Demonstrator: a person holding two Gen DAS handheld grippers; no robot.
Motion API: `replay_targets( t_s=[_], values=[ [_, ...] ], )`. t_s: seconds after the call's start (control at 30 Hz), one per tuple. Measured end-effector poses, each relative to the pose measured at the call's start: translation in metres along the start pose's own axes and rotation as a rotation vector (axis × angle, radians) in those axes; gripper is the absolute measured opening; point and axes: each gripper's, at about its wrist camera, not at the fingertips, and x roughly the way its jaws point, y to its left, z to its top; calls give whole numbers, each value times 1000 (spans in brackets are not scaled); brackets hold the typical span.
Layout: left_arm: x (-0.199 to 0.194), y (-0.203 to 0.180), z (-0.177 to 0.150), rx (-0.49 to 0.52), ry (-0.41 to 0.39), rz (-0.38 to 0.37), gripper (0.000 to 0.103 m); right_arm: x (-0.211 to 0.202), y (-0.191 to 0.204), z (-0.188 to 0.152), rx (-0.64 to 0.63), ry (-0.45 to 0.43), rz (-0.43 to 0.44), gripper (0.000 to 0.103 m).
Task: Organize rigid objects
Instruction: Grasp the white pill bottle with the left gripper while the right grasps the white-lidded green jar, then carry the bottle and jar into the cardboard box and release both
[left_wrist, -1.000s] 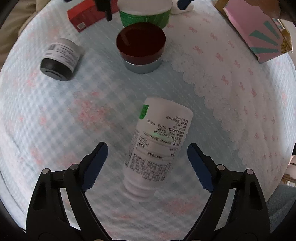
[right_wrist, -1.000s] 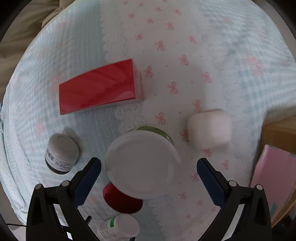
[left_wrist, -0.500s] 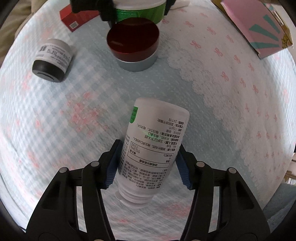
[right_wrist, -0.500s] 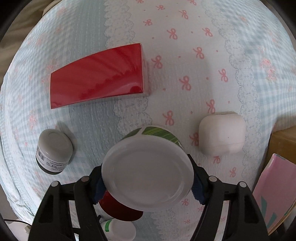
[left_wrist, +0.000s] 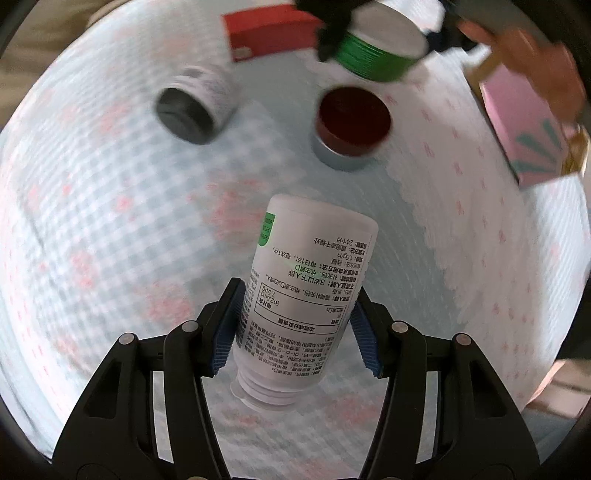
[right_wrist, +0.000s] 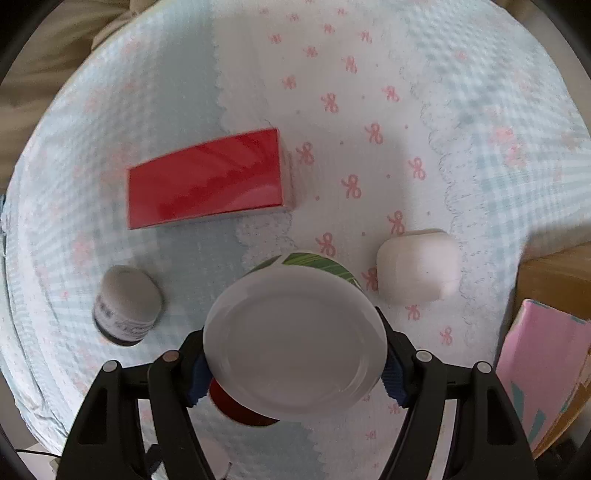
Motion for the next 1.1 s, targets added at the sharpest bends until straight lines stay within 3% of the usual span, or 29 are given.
replay_targets(
  t_s=[0.23, 0.33, 0.57, 0.8, 1.1],
  values=[
    [-43, 31, -4, -114, -60, -72, 52, -44, 7, -20, -33, -49, 33, 69],
    [-69, 39, -5, -125, -93, -71, 52, -70, 5, -30, -62, -76, 35, 69],
    [-138, 47, 0, -130, -172, -77, 52, -139, 7, -69, -66, -119, 126, 69],
    [-217, 27, 11, -115, -275, -66, 52, -204, -8, -115, -80, -170, 154, 69],
    [-268, -31, 23, -55, -329, -47, 52, -260, -61, -161, -75, -233, 182, 69]
  ],
)
